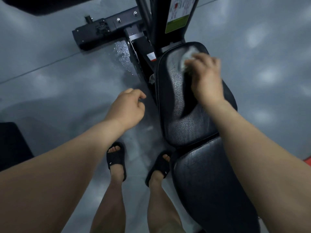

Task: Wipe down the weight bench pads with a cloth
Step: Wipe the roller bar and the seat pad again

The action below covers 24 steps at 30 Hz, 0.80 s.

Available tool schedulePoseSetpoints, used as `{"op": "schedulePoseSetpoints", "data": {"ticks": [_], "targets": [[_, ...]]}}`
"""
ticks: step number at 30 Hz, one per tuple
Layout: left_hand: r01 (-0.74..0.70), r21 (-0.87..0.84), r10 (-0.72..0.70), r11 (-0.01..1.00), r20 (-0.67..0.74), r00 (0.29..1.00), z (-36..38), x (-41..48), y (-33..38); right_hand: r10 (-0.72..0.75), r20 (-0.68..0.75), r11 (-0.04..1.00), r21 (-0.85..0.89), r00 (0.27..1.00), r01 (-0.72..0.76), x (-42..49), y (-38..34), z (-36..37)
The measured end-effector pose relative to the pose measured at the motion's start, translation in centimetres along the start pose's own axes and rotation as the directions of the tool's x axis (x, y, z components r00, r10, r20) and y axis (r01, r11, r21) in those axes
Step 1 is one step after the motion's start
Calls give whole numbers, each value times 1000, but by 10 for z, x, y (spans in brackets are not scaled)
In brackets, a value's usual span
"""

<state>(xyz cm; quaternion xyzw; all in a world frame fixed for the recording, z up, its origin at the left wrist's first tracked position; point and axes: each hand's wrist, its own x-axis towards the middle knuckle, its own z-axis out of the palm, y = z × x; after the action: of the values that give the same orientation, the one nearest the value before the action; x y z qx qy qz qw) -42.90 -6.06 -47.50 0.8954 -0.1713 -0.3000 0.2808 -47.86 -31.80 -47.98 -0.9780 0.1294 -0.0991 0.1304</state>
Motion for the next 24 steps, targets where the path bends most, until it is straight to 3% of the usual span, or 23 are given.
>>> {"op": "schedulePoseSetpoints", "data": {"ticks": [2,3,4,6,8,10,14,19,24], "targets": [[-15,3,15,1000,-6,1000,0,4,2,267,-42,964,29,963,-265,14,8,-2],[-20,-4,20,1000,-14,1000,1,7,3,300,-34,953,47,953,-298,20,1,0],[-22,-20,21,1000,-25,999,4,10,5,258,1,965,50,966,-258,22,-9,2],[-35,-52,32,998,-55,998,7,15,8,34,87,995,94,996,-42,15,-28,4],[-65,-78,57,995,-106,993,10,18,13,-175,162,974,170,971,148,5,-35,0],[-130,-89,114,987,-172,979,9,19,21,-272,206,944,247,940,219,-1,-32,-8],[-283,-47,270,958,-194,943,7,35,38,-262,222,937,292,939,193,-9,-29,-18],[-295,-57,282,954,-168,945,8,61,48,-69,127,975,220,989,39,-8,-34,-8],[-336,-12,321,942,-263,910,2,74,38,-93,107,973,223,990,67,-5,-48,2]]}}
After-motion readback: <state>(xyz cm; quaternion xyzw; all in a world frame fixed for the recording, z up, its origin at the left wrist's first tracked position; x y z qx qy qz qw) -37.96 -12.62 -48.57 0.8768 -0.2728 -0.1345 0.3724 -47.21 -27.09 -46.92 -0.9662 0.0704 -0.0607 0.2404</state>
